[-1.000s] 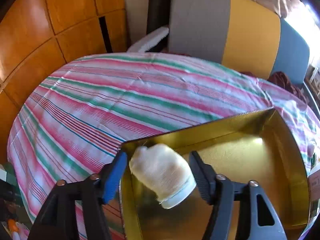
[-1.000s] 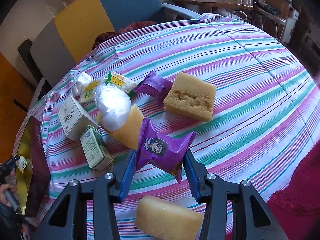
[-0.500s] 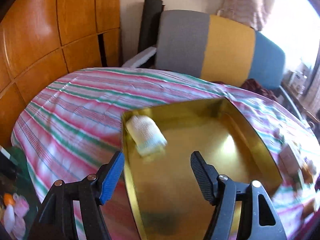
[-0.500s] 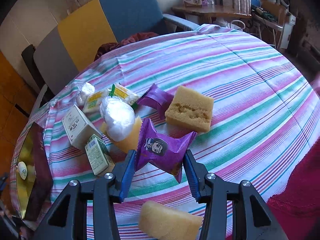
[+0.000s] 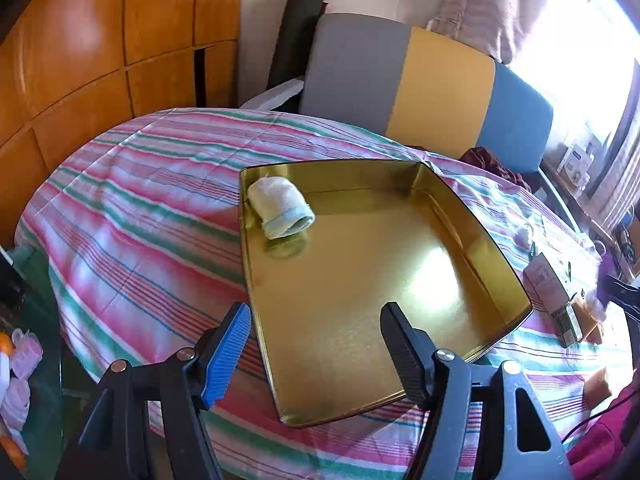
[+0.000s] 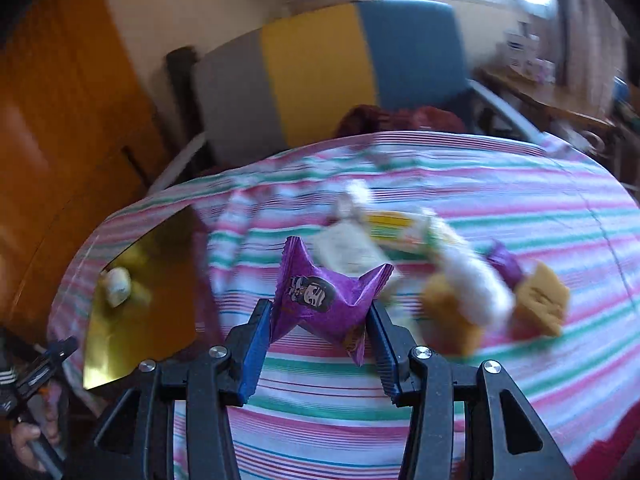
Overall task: Organize objects
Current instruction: 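Lower the purple packet into the tray beside the glove and open the right gripper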
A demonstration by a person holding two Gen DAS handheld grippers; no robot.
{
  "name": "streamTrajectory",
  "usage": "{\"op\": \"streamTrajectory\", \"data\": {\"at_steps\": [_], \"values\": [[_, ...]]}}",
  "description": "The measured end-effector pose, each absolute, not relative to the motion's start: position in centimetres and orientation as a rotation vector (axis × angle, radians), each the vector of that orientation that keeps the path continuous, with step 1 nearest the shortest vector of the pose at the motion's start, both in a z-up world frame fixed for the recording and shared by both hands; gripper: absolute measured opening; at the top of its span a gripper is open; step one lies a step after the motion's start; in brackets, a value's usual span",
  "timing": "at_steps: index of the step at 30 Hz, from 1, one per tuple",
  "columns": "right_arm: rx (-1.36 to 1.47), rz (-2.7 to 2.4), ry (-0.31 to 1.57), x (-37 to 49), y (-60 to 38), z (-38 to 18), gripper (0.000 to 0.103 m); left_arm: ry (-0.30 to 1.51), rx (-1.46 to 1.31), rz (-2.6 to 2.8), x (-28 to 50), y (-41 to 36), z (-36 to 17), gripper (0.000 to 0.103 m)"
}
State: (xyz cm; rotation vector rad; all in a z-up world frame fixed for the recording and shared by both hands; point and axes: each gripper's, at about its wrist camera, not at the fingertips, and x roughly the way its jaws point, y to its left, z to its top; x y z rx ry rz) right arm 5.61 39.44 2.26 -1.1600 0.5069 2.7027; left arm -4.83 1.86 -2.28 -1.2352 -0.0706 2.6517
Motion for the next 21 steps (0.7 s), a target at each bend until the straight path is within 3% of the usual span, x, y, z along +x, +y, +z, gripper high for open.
{"op": "streamTrajectory", "data": {"at_steps": [12, 18, 21], "values": [[-1.620, 2.948, 0.303, -7.8, 21.6, -2.5, 0.048, -0.283, -1.362, 2.702, -4.7, -4.5, -3.7, 0.068], [-1.838, 2.921, 0.207, -13.3, 15.0, -6.3, 0.049, -0.325, -1.382, 2.714, -4.8, -6.2, -4.4, 0.062], [-1.877, 2.909, 0.189, -15.3, 12.5, -7.5, 0.054, -0.337, -1.392, 2.720, -4.9, -6.6, -4.8, 0.062]]}}
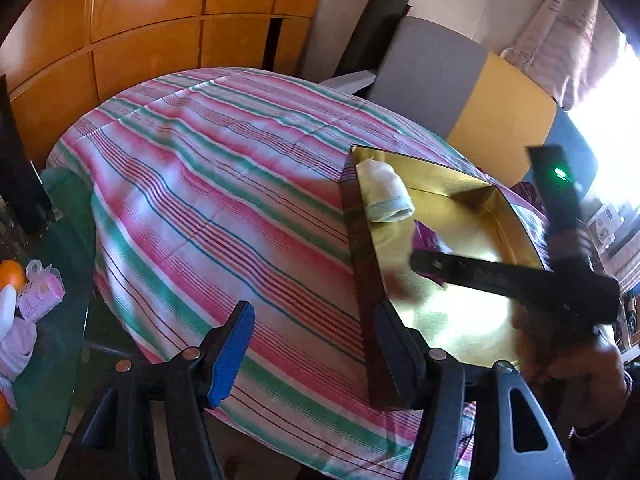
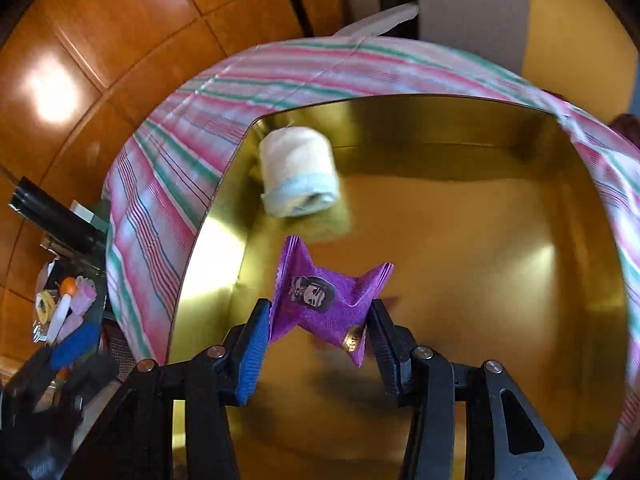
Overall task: Organize objects
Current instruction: 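Lower the purple packet into the tray beside the glove and open the right gripper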
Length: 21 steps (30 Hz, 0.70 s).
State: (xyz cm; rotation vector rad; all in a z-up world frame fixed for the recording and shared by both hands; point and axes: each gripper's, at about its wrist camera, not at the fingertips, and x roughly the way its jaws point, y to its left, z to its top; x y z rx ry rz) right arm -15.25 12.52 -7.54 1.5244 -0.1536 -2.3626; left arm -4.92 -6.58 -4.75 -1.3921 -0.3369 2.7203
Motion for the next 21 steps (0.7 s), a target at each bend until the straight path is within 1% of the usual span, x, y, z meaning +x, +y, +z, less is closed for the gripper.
{"op": "streamTrajectory", "data": {"at_steps": [4, 6, 12, 16, 21], "values": [[1.517, -2.355, -0.156, -16.4, 11.0, -8.0, 0.055, -0.334, -1.401, 2.717, -4.9, -6.5, -5.2, 0.062], [1.494, -2.356, -0.162, -16.1, 10.9, -7.7, 0.059, -0.334, -1.402, 2.713, -5.0, -6.4, -5.3, 0.062], [1.441, -2.377, -0.182, -14.6, 11.3, -5.9, 0.064, -0.310, -1.374, 2.720, -4.6, -5.9, -4.8, 0.062], [1.417, -2.419, -0.202, -13.1, 12.5, -5.0, 0.074, -0.279, -1.362, 2.717, -4.5, -5.2, -4.6, 0.062], [1.384, -2.491, -0.196, -10.3, 14.3, -3.8, 0.082, -0.223, -1.318, 2.699, -3.8, -3.7, -3.9, 0.062]]}}
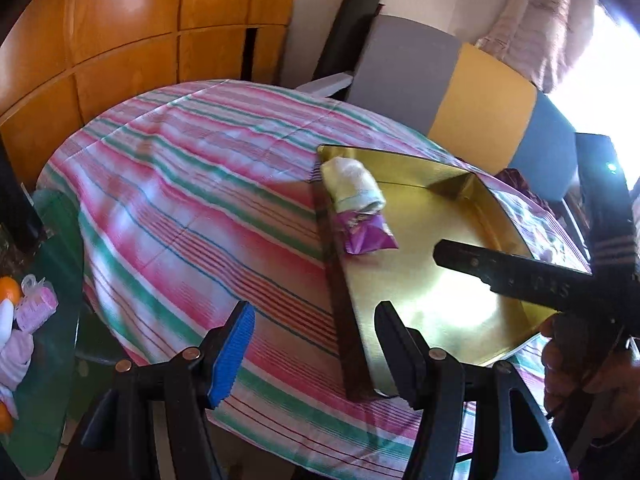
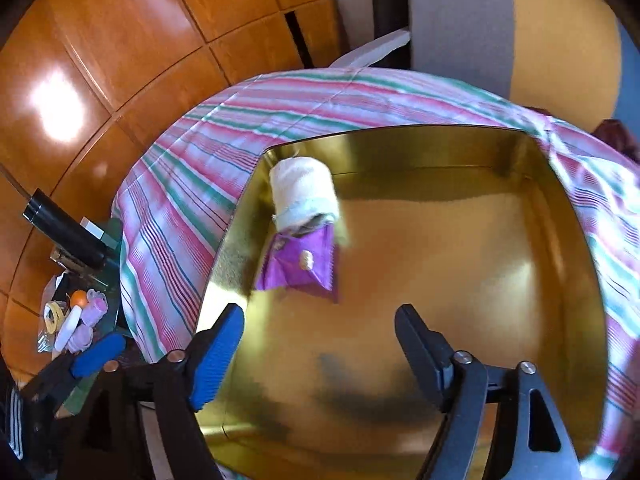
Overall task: Organize objects
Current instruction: 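Lower the purple packet into the tray beside the glove and open the right gripper, then move both grippers back to the items on the cloth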
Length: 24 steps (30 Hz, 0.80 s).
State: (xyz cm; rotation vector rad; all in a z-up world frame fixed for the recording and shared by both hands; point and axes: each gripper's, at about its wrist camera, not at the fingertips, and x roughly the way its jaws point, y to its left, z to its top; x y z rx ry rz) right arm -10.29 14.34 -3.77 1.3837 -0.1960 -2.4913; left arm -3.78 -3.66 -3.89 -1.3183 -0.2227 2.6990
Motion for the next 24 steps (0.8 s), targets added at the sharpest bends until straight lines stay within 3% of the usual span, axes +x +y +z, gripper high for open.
{"op": "streamTrajectory", "data": {"at_steps": [7, 24], "values": [[1.341, -2.588, -0.276, -5.5, 19.4, -2.0, 0.093, -0.159, -1.290, 2.639, -3.1, -1.0, -3.4, 0.062], [1.373, -2.961, -0.689, 6.7, 41.7, 0.1, 0.096, 0.140, -1.137, 2.346, -1.1, 13.9, -0.8, 0.062]]}}
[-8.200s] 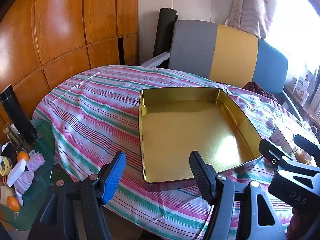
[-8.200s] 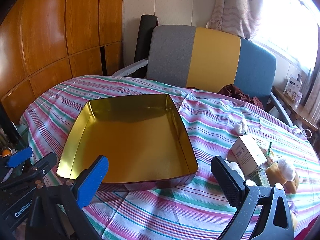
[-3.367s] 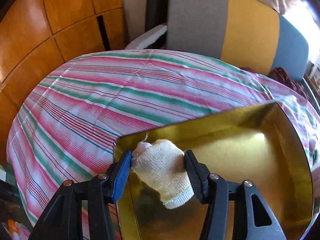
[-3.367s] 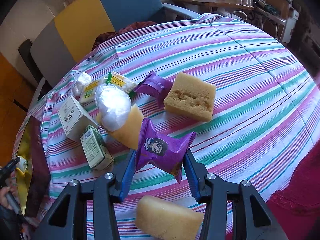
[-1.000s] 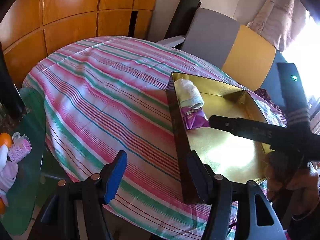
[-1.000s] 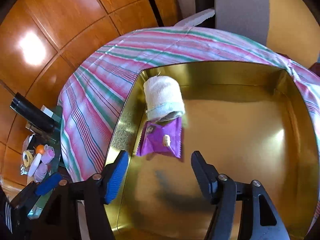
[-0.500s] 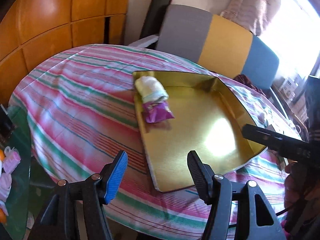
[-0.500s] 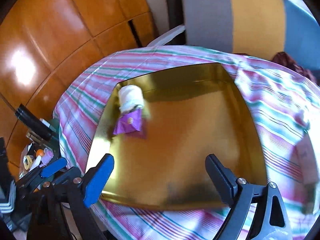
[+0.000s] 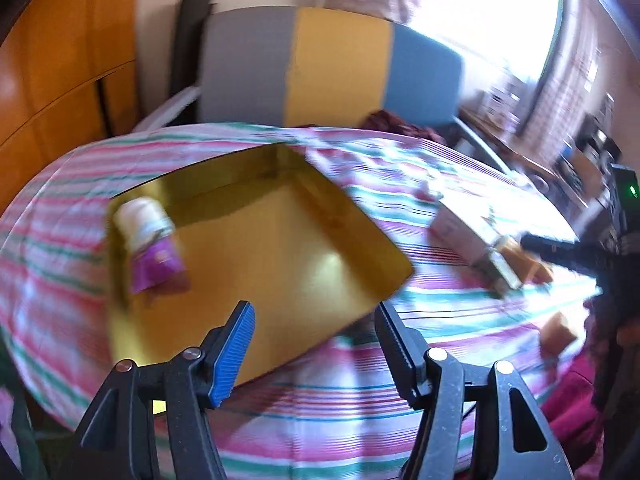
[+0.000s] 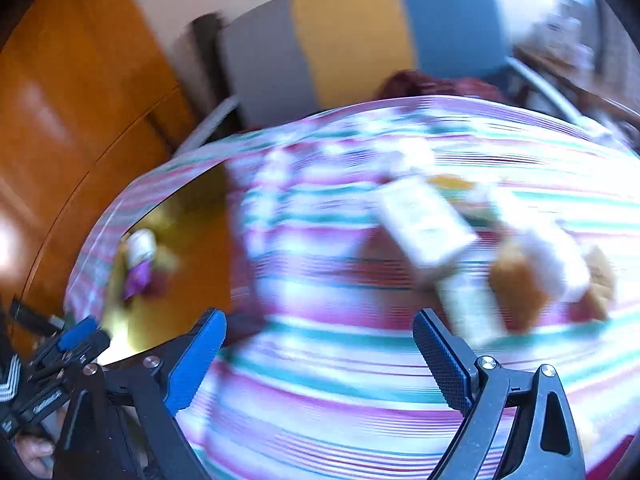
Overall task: Organize objects
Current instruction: 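Move both grippers back to the items on the cloth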
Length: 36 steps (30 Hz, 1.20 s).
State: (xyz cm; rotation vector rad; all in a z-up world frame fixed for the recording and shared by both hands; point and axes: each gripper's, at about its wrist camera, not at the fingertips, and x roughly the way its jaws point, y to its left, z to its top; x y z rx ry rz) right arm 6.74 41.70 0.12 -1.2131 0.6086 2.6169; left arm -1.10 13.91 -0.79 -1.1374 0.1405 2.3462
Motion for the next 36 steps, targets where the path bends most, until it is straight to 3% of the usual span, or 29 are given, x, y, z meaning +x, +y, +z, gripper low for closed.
{"op": "streamTrajectory", "data": {"at_steps": [6, 13, 24, 36], "values": [[-0.989, 2.420, 0.743, 10.4, 51.6, 1.1, 0.097, 0.213, -1.095, 2.220, -0.4, 20.6, 0.1, 0.064], [-0.874, 2.242, 0.947, 13.0, 57.7, -1.7, 0.097, 0.217, -1.168, 2.092, -1.5, 28.5, -0.5, 0.080], [-0.824, 2.225, 1.128, 14.4, 59.3, -2.0, 0.098, 0.127, -1.425, 2.031, -6.1, 36.7, -4.8, 0.088], [-0.829, 2.264, 1.126, 13.8, 59.0, -2.1, 0.098, 0.108, -1.580, 2.057, -11.1, 42.8, -8.2, 0.090]]}}
